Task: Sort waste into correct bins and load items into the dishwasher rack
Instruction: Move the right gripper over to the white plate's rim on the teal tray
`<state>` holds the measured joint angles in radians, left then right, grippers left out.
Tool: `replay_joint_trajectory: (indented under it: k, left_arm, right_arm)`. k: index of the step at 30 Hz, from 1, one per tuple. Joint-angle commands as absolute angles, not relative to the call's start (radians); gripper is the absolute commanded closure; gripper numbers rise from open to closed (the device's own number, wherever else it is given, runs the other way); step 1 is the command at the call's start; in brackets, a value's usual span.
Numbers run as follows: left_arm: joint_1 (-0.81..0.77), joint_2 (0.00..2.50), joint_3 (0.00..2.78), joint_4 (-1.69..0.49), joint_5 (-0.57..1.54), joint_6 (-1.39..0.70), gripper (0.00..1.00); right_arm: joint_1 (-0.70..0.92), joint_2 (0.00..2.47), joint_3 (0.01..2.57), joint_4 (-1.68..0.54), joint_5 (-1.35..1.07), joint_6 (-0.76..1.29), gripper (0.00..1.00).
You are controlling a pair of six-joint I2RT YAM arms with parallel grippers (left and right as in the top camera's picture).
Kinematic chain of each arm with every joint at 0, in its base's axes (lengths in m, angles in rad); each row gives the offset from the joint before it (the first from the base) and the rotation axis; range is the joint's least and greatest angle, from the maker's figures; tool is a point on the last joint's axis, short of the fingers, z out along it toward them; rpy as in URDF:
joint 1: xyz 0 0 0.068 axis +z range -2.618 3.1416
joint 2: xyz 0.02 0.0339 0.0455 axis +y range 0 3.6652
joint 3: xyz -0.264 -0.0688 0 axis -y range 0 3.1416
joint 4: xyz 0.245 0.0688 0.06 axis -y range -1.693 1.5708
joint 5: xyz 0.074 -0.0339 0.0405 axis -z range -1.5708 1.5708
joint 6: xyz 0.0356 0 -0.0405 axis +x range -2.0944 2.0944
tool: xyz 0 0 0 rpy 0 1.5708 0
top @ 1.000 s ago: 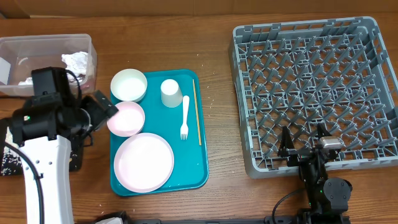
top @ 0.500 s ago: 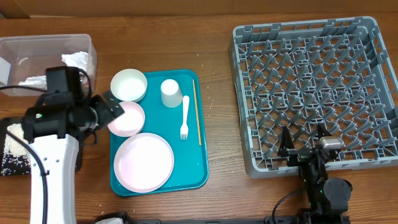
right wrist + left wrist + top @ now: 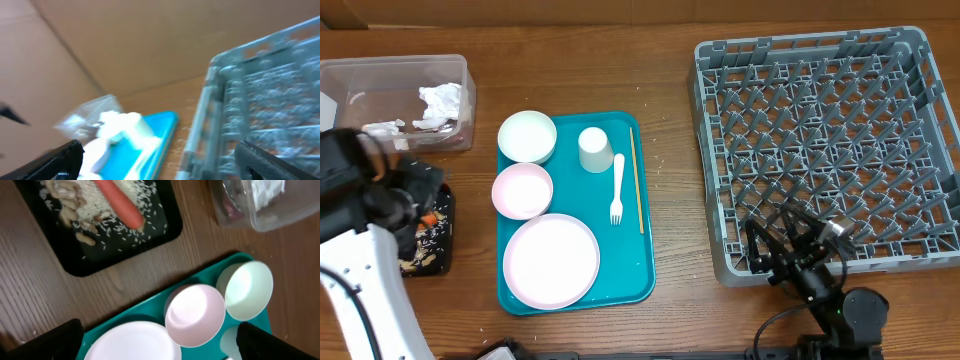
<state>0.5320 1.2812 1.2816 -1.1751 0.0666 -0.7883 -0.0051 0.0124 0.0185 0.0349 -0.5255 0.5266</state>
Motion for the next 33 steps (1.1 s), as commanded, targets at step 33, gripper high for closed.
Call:
replay_joint_trajectory:
  k: [33]
  left_arm:
    - [0.667, 1.311, 1.277, -1.197, 0.173, -0.887, 0.00]
  right_arm:
    - [0.403, 1.164, 1.427, -0.747, -0.467, 0.007, 0.00]
